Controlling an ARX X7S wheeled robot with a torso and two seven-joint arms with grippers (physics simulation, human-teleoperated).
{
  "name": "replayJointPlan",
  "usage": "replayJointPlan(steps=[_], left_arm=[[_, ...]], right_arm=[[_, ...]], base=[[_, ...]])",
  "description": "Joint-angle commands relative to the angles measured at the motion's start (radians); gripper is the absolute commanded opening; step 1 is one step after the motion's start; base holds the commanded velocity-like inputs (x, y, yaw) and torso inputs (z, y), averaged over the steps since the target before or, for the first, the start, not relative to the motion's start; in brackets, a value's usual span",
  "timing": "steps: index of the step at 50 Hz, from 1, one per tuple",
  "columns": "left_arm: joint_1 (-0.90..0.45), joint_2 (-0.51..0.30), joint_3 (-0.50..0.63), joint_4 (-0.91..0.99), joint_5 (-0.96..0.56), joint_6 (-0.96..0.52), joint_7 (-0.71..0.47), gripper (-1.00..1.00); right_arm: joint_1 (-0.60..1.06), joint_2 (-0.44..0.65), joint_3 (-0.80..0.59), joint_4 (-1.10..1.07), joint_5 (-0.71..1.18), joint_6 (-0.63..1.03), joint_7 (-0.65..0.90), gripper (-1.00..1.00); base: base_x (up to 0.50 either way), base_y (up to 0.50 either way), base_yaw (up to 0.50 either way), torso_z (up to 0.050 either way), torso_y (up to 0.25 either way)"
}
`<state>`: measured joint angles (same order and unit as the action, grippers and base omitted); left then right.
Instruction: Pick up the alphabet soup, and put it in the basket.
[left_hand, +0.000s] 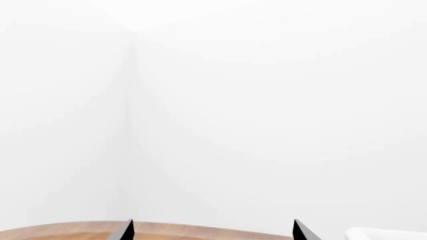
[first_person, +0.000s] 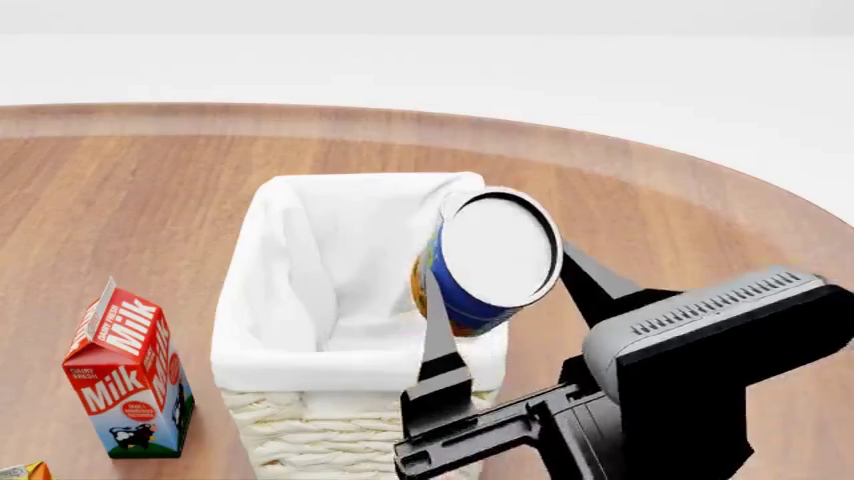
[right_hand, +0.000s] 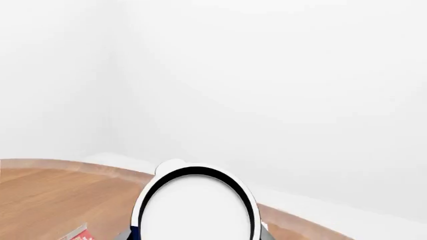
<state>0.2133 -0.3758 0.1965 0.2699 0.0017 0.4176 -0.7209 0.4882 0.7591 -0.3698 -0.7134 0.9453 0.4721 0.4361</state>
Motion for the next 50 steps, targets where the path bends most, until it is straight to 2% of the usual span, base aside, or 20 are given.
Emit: replayJointPlan(steps=[1, 7, 15, 21, 39, 50], left_arm=[[0.000, -0.001, 0.003, 0.001, 0.003, -0.001, -0.004, 1.00], [0.002, -0.002, 0.003, 0.004, 0.005, 0.004, -0.006, 1.00], [0.004, -0.005, 0.005, 0.004, 0.008, 0.009, -0.007, 1.00], [0.006, -0.005, 0.006, 0.002, 0.011, 0.013, -0.009, 1.00], [0.003, -0.007, 0.016, -0.002, 0.017, 0.011, -0.010, 1.00], [-0.002, -0.009, 0.021, -0.002, 0.011, 0.008, -0.008, 1.00]], right_arm=[[0.437, -0.086, -0.071, 0.125, 0.163, 0.386, 0.145, -1.00], [0.559, -0.164, -0.109, 0.268, 0.196, 0.461, 0.120, -1.00], [0.713, -0.271, -0.233, 0.513, 0.110, 0.552, 0.073, -1.00], [0.788, -0.339, -0.267, 0.669, 0.085, 0.572, 0.030, -1.00], [0.913, -0.452, -0.311, 0.927, 0.097, 0.631, -0.077, -1.00], [0.915, -0.493, -0.282, 1.051, 0.130, 0.577, -0.187, -1.00]], base=[[0.00, 0.00, 0.00, 0.000, 0.000], [0.00, 0.00, 0.00, 0.000, 0.002], [0.00, 0.00, 0.00, 0.000, 0.000], [0.00, 0.00, 0.00, 0.000, 0.002], [0.00, 0.00, 0.00, 0.000, 0.001], [0.00, 0.00, 0.00, 0.000, 0.001]])
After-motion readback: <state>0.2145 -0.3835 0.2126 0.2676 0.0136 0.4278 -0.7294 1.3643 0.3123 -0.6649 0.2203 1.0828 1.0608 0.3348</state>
